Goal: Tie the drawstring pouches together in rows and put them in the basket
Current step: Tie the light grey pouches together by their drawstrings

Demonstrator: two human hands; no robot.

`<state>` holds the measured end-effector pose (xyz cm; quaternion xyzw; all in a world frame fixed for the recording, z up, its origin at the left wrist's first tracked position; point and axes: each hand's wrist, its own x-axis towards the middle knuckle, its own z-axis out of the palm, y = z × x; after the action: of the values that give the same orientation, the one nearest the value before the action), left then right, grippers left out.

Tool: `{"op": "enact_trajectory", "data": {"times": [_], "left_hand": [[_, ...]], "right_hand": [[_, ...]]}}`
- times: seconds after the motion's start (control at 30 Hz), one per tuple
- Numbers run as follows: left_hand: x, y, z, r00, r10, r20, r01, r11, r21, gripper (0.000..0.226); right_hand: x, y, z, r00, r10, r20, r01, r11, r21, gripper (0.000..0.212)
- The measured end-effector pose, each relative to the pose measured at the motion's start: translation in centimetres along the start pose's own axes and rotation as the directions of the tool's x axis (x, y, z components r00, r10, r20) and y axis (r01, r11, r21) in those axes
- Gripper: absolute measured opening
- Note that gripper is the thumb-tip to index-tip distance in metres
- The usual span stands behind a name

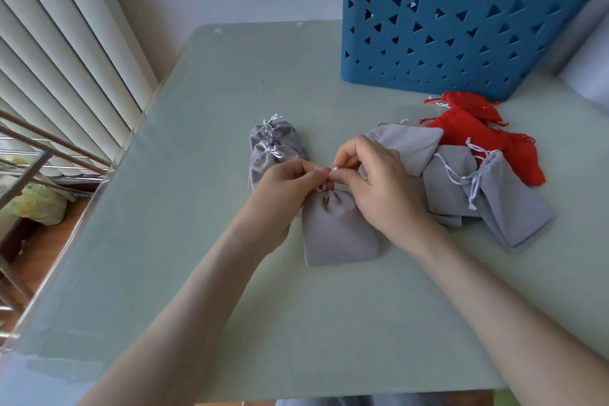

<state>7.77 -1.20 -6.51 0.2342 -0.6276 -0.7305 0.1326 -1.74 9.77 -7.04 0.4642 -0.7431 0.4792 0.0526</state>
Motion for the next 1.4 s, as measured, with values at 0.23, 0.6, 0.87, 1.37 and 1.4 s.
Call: {"op": "enact_trajectory", "data": {"times": [0.23,0.6,0.87,1.37,1.4], "left_hand": [[-0.1,0.1,-0.2,0.997,0.079,0.009,-0.078,0.996,-0.034,0.019],[-0.3,0.6,-0.3,0.986,0.136,0.094,-0.117,0.976,-0.185,0.016],[-0.2,0.8,-0.9,0.965,0.158,0.209,-0.128,0.98,-0.151,0.012],[0.5,-0.4,-1.7,0.987,0.149,0.051,-0.158,0.916,0.37,0.021],[0.6,-0.6,-1.7,0.986,0.162,0.031,-0.159,0.883,0.442,0.02]], "right_hand": [[0.1,0.0,-0.1,0.894,0.274,0.353,-0.381,0.882,0.279,0.012],[0.5,0.2,-0.4,0.785,0.311,0.536,-0.613,0.517,0.598,0.013],[0.6,0.2,-1.1,0.7,0.363,0.615,-0.714,0.349,0.607,0.012],[0.4,0.8,-1.1,0.809,0.32,0.493,-0.395,0.917,0.053,0.008],[0.3,0.8,-0.9,0.831,0.311,0.462,-0.347,0.938,-0.009,0.007]]}}
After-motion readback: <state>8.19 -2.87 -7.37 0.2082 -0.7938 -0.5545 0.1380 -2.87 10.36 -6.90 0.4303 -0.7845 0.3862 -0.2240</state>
